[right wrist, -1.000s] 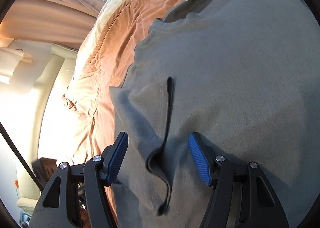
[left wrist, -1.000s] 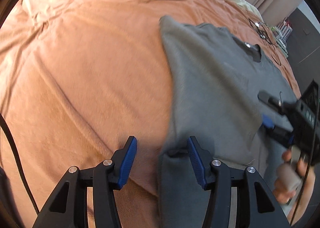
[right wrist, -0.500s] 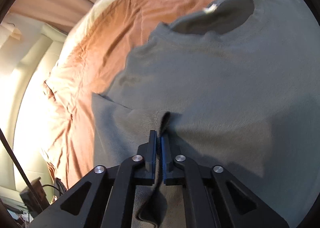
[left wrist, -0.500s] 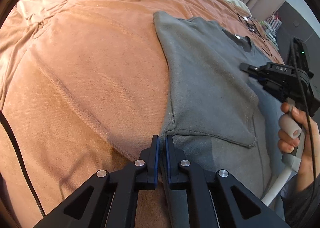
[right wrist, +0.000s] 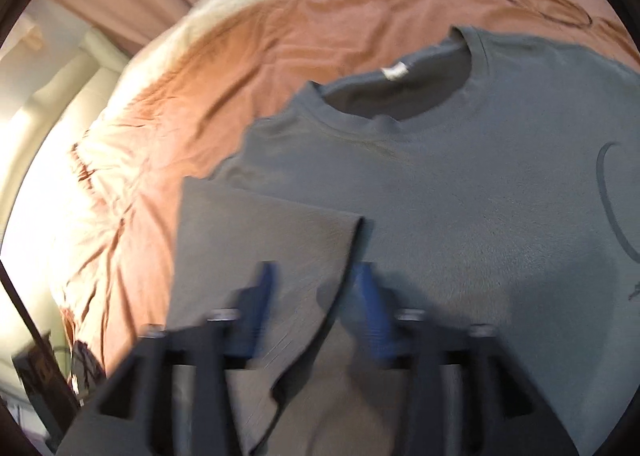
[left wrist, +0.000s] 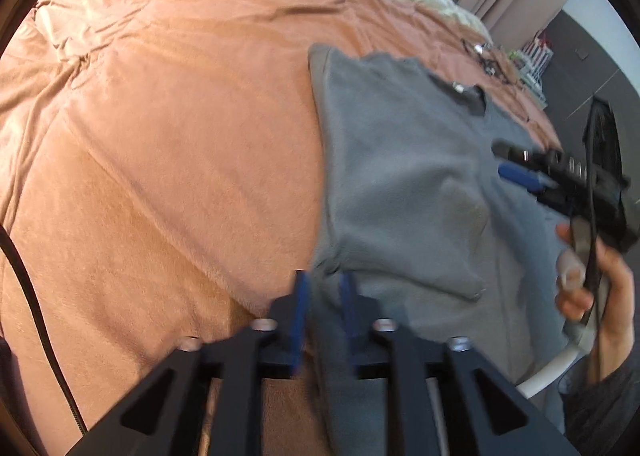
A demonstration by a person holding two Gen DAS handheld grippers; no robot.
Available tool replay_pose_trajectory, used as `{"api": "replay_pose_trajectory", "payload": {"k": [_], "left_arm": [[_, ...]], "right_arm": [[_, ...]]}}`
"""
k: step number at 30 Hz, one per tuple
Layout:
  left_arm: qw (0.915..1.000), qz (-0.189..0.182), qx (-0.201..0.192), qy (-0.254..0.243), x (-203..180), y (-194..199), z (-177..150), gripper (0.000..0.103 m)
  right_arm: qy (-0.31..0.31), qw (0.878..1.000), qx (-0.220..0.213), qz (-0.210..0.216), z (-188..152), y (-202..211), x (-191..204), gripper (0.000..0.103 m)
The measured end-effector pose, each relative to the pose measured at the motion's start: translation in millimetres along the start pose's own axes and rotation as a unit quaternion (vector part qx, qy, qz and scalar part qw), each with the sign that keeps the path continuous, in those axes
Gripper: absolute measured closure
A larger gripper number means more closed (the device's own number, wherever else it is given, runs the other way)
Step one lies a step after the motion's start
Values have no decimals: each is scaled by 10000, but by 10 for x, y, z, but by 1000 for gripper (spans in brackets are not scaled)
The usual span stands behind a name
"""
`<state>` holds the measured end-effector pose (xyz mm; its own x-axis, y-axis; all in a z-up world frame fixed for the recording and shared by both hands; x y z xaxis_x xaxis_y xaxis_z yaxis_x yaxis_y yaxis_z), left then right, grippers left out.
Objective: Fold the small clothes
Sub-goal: 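Press the folded side flat with the left gripper, then open it, then move the right tool over to the T-shirt's other sleeve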
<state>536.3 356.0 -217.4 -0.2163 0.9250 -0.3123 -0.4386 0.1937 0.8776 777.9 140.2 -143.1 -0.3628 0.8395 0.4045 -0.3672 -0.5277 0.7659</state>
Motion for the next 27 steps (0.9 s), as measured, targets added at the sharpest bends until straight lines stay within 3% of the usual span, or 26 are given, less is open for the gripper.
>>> {"api": "replay_pose_trajectory", "payload": {"k": [2, 4, 6, 11, 13, 15, 17, 20, 23, 27], "left_arm": [[9998, 54, -202, 31, -1, 59, 76, 59], [9996, 102, -233, 78, 2, 39, 147, 59], [9996, 90, -198, 154, 7, -39, 214, 59], [9997, 73, -165, 154, -20, -185, 283, 59], [9998, 81, -111, 170, -34, -247, 272, 59], [9997, 201, 33, 129, -36, -319, 230, 59], [9988, 458, 187, 25, -36, -393, 192, 59], [9975, 667, 199, -98, -56, -368, 146, 59], [9969, 746, 231, -67, -64, -303, 96, 59], [9977, 670, 81, -24, -152, -77, 33, 59]], "right_arm": [[-26, 9998, 149, 119, -96, 34, 6, 48], [-37, 9988, 278, 394, -153, 45, -7, 48], [75, 9987, 361, 352, -187, 13, -18, 50], [88, 9954, 768, 568, -253, -162, 4, 71], [82, 9938, 854, 708, -262, -237, 16, 85], [131, 9944, 896, 546, -251, -328, 8, 92], [218, 9961, 857, 29, -243, -374, -57, 94], [281, 9953, 846, -377, -252, -317, -111, 97], [288, 9948, 827, -520, -273, -200, -151, 93], [129, 9970, 661, -394, -373, 123, -226, 91]]}}
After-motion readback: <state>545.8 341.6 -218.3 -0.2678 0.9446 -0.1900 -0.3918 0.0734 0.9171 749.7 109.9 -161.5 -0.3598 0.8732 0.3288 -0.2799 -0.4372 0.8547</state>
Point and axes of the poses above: each gripper's, at about its wrist camera, not at the fingertips, and y roughly against the way its jaws point, x to its left, z to its top, the point moved 4 cm from there along -y, roughly the way its jaws point, and after that the axes turned 3 degrees about x, right-handed, at the moved point
